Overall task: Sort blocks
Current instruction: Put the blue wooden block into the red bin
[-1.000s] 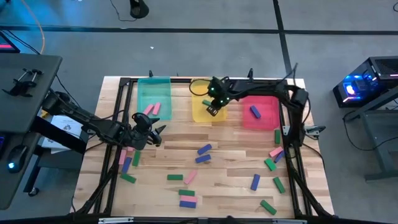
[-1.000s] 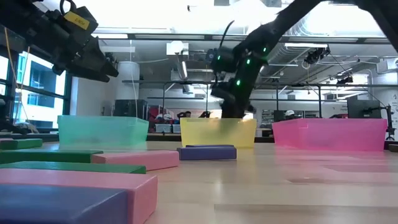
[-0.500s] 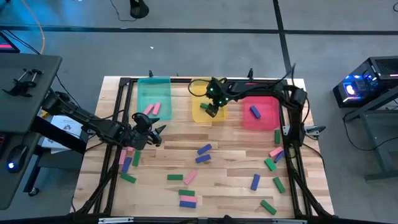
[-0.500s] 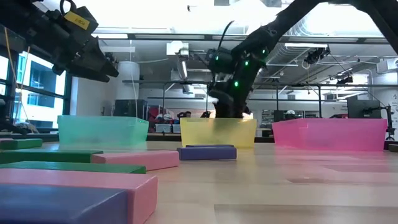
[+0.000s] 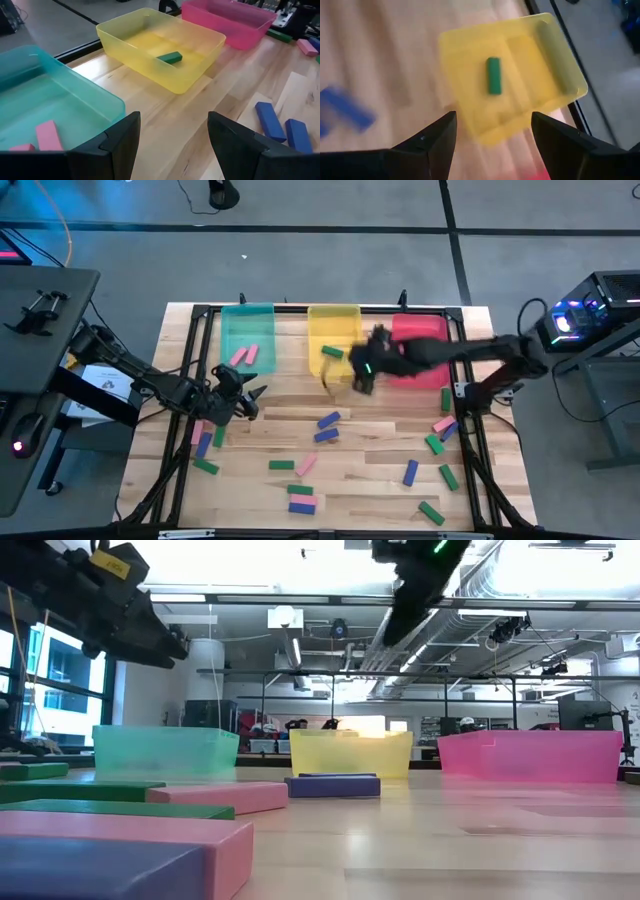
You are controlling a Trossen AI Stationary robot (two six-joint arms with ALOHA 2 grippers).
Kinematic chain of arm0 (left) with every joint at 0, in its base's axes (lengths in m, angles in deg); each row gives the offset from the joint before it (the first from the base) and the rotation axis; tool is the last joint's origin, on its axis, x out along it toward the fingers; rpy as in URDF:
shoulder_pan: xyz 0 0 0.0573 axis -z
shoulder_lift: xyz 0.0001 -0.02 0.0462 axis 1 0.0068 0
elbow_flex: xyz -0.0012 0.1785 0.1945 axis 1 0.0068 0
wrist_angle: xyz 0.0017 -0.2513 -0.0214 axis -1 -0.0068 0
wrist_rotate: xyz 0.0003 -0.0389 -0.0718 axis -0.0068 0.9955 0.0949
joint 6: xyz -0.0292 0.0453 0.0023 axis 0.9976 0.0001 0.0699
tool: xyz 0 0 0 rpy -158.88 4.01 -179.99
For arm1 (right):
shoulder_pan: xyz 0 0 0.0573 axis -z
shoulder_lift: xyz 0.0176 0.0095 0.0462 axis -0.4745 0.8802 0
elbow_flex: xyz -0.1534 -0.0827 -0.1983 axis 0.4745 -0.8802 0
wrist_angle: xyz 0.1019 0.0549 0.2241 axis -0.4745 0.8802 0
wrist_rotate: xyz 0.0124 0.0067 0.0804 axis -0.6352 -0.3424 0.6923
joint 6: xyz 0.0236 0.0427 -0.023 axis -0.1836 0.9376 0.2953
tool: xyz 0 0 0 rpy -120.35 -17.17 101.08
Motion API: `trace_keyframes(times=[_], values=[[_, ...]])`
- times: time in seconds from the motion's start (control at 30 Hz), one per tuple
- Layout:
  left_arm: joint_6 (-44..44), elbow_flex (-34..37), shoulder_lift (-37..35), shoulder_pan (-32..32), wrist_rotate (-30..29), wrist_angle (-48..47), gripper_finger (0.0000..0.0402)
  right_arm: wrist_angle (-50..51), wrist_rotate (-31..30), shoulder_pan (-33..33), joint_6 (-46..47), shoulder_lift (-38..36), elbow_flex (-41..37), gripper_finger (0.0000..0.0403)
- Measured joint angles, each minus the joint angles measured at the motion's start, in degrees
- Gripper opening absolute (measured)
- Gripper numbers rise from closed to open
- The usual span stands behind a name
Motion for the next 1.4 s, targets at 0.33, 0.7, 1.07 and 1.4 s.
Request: trace_keyframes(times=[0.33,0.7,1.07,1.4], values=[[0.0,0.0,4.5,1.3,-2.3,1.5,0.022,18.6,-5.5,-27.0,21.0,-1.9,0.0,0.0238],[-0.6,0.0,10.0,1.3,-2.8,5.2,0.022,21.5,0.6,-38.5,41.6,-5.1,-10.3,0.0238],[-1.3,0.0,10.4,1.2,-4.3,7.7,0.022,-14.7,31.0,-39.3,37.6,-6.7,-33.1,0.0232],[-7.1,0.0,10.4,0.0,-6.4,12.2,0.022,-17.8,29.9,-42.6,17.6,-1.8,-33.7,0.0212]])
